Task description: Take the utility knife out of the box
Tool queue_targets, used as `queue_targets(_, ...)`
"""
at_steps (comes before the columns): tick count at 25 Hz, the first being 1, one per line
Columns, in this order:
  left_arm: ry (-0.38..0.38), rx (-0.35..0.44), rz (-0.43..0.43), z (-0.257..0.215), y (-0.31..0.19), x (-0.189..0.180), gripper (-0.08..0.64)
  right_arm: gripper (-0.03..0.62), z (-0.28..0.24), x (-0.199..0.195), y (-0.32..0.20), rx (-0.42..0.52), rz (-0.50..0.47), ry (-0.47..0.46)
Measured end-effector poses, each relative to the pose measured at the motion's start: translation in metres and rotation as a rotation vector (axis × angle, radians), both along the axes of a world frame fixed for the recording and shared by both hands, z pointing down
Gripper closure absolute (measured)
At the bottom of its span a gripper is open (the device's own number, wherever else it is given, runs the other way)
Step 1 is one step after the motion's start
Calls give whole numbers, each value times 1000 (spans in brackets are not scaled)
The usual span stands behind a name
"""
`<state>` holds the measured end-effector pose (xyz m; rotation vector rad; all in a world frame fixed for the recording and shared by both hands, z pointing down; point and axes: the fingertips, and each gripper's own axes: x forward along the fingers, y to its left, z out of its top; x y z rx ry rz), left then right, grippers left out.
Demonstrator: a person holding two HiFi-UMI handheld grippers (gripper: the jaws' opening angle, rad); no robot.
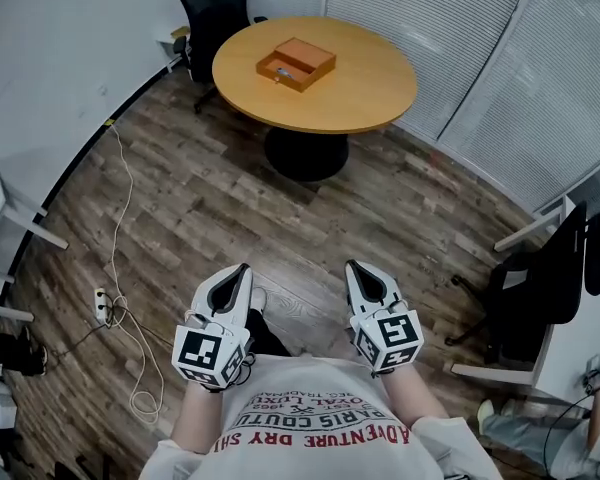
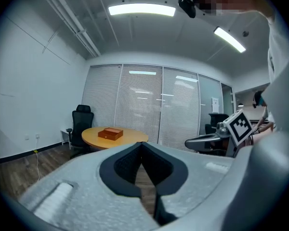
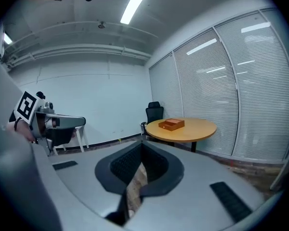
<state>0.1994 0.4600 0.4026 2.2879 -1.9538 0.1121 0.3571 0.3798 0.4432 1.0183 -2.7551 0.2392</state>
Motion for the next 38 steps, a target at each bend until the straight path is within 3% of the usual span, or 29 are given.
queue_targets(10,31,2,7,-9,-84,-93,565,584,-3,-87,-78,-28,20,36)
queue_targets(22,2,43,46,-38,-180,-251,566,584,-28,-232,-161,-2,74,26)
queue_targets(30,21,5,76,-23,-224,-288,566,584,-11,-273,-201,-45,85,50)
queue_targets(38,19,-17,29,-8,-292,-316,565,584,9,-298,-277,-80,59,40)
